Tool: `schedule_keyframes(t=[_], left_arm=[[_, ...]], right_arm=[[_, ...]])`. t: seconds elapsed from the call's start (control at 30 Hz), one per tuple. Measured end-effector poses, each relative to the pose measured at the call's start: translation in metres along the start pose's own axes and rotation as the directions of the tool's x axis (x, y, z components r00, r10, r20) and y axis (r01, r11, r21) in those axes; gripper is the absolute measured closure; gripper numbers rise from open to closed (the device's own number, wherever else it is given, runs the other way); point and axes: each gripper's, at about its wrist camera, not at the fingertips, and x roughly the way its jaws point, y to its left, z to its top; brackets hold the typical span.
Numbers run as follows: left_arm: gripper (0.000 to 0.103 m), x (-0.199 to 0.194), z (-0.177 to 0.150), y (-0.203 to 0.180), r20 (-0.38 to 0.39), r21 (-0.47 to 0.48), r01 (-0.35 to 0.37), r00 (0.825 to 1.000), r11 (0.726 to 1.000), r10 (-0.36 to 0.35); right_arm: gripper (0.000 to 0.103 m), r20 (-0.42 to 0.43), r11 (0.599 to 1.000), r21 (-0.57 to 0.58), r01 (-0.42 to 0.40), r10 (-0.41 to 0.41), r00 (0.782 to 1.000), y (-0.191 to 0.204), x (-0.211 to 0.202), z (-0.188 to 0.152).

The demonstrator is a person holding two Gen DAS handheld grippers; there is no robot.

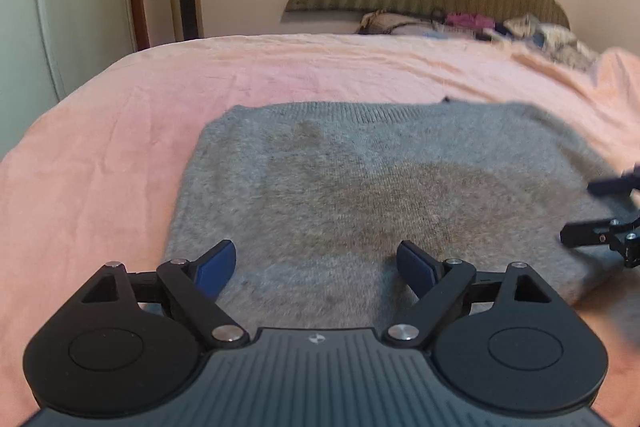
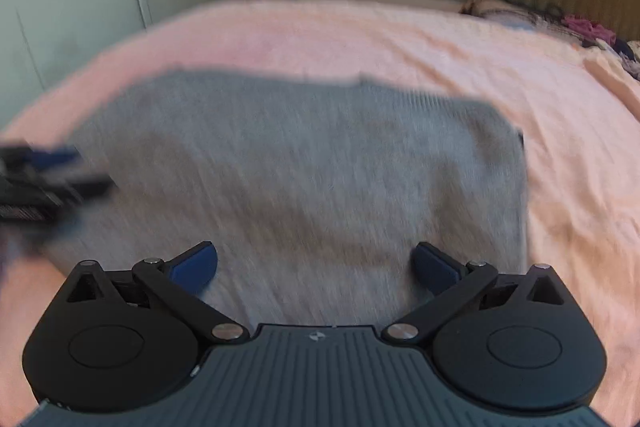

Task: Fold small clothes

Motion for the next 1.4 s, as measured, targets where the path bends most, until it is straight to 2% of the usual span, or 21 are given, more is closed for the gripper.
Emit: schedule_keyframes(t=[0.07,0.13,0.23,0.3,0.4,0.5,0.57,0.67,0.7,0.77,0.8,0.83,0.93,1.03,1.07,1.13,1.17,1.2,1.27,1.33,1.4], left_arm=[[0.015,-0.019,-0.004,0.021,0.016,-0.065,-0.011,1.0,0.998,0.012],[0.014,-0.029,-0.011,0.043,-0.009,-0.146,-0.018,1.0,0.989,0.017],[0.015,-0.029,-0.026,0.065,-0.075,-0.259,-0.016,0.997,0.966,-0.004],[0.017,-0.03,-0.028,0.065,-0.058,-0.263,-0.036,0.998,0.964,0.021],[0.044,-0.029,-0.022,0.066,-0.051,-0.302,-0.047,0.998,0.952,0.033],[0.044,-0.027,-0.017,0.069,-0.068,-0.317,-0.025,0.998,0.948,0.004],[0.054,-0.029,-0.016,0.071,-0.065,-0.329,-0.014,0.998,0.944,-0.008],[0.063,-0.033,-0.015,0.079,-0.05,-0.365,0.028,0.998,0.931,-0.05],[0.071,-0.031,-0.015,0.082,-0.056,-0.375,0.034,0.997,0.926,-0.059],[0.079,-0.022,-0.016,0.088,-0.095,-0.383,0.017,0.994,0.923,-0.058],[0.089,-0.018,-0.017,0.089,-0.111,-0.376,0.003,0.993,0.927,-0.048],[0.092,-0.017,-0.017,0.088,-0.113,-0.354,-0.001,0.993,0.935,-0.041],[0.097,-0.022,-0.014,0.079,-0.106,-0.282,0.002,0.994,0.959,-0.034],[0.097,-0.029,-0.013,0.08,-0.098,-0.284,0.017,0.994,0.959,-0.047],[0.097,-0.033,-0.012,0.083,-0.091,-0.293,0.026,0.994,0.956,-0.055],[0.097,-0.04,-0.01,0.09,-0.08,-0.326,0.047,0.994,0.944,-0.077],[0.097,-0.044,-0.009,0.092,-0.075,-0.34,0.062,0.993,0.938,-0.093],[0.098,-0.049,-0.008,0.094,-0.071,-0.343,0.07,0.992,0.937,-0.1],[0.098,-0.057,-0.008,0.095,-0.071,-0.322,0.066,0.993,0.944,-0.094],[0.101,-0.056,-0.016,0.096,-0.102,-0.289,0.035,0.993,0.957,-0.067],[0.1,-0.046,-0.03,0.103,-0.149,-0.311,0.018,0.987,0.95,-0.067]], right_arm=[[0.0,0.018,0.994,0.089,-0.066,0.064,0.998,-0.01,-0.019,-0.002],[0.0,0.068,0.979,0.174,-0.106,0.095,0.993,-0.025,-0.045,-0.01],[0.0,0.098,0.962,0.266,-0.065,0.04,0.994,-0.051,-0.069,-0.023],[0.0,0.084,0.945,0.327,-0.027,-0.001,0.996,-0.071,-0.075,-0.03],[0.002,0.049,0.918,0.396,-0.001,-0.02,0.999,-0.088,-0.076,-0.043],[0.004,0.034,0.924,0.383,0.003,-0.017,0.999,-0.086,-0.071,-0.046],[0.004,0.026,0.927,0.376,-0.004,-0.007,1.0,-0.084,-0.07,-0.047],[0.004,0.033,0.924,0.382,-0.016,0.004,0.999,-0.085,-0.071,-0.047],[0.004,0.038,0.922,0.386,-0.024,0.01,0.999,-0.086,-0.073,-0.047],[0.004,0.04,0.921,0.388,-0.039,0.026,0.999,-0.088,-0.074,-0.045],[0.004,0.038,0.922,0.386,-0.042,0.03,0.999,-0.089,-0.075,-0.045],[0.004,0.037,0.923,0.383,-0.043,0.032,0.999,-0.089,-0.075,-0.045],[0.007,0.021,0.924,0.38,-0.041,0.036,0.999,-0.089,-0.073,-0.045],[0.008,-0.017,0.94,0.338,-0.035,0.043,0.999,-0.081,-0.068,-0.044],[0.011,-0.031,0.949,0.314,-0.027,0.039,0.999,-0.078,-0.066,-0.044],[0.025,-0.063,0.969,0.246,0.011,0.005,0.998,-0.071,-0.062,-0.041],[0.051,-0.073,0.974,0.224,0.02,-0.004,0.997,-0.07,-0.062,-0.039],[0.092,-0.082,0.971,0.238,0.004,0.017,0.996,-0.075,-0.063,-0.035],[0.091,-0.071,0.96,0.276,-0.051,0.073,0.995,-0.085,-0.071,-0.028],[0.091,-0.091,0.971,0.236,-0.034,0.057,0.994,-0.088,-0.077,-0.024],[0.093,-0.147,0.97,0.244,-0.004,0.041,0.988,-0.098,-0.069,-0.033]])
